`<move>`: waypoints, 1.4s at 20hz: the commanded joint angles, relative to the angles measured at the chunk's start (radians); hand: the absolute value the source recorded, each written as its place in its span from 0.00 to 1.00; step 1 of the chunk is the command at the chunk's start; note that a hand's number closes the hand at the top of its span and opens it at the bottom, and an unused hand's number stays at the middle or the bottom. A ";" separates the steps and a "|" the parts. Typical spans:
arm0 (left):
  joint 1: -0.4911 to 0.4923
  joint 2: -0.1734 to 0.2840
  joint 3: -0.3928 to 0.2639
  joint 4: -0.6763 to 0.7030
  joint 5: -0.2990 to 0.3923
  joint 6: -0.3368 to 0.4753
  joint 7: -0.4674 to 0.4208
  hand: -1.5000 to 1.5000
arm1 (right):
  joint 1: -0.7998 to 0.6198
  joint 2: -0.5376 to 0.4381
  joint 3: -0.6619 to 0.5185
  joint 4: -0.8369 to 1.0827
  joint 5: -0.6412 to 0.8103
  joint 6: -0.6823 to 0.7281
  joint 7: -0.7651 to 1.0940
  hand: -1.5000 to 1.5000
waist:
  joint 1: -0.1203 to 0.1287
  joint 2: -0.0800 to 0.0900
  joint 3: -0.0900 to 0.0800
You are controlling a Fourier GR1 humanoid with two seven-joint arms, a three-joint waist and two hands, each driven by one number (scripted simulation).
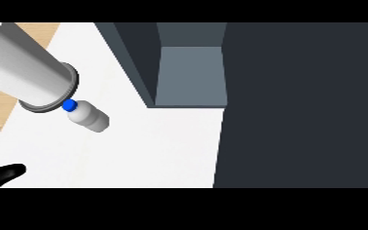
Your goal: Pick up the bottled water, place it into the cabinet and close the cabinet
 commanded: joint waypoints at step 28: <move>-0.016 0.091 0.128 -0.111 0.057 0.029 0.297 0.00 | 0.023 -0.027 0.356 -0.227 0.268 -0.219 0.201 0.00 | -0.012 0.002 0.000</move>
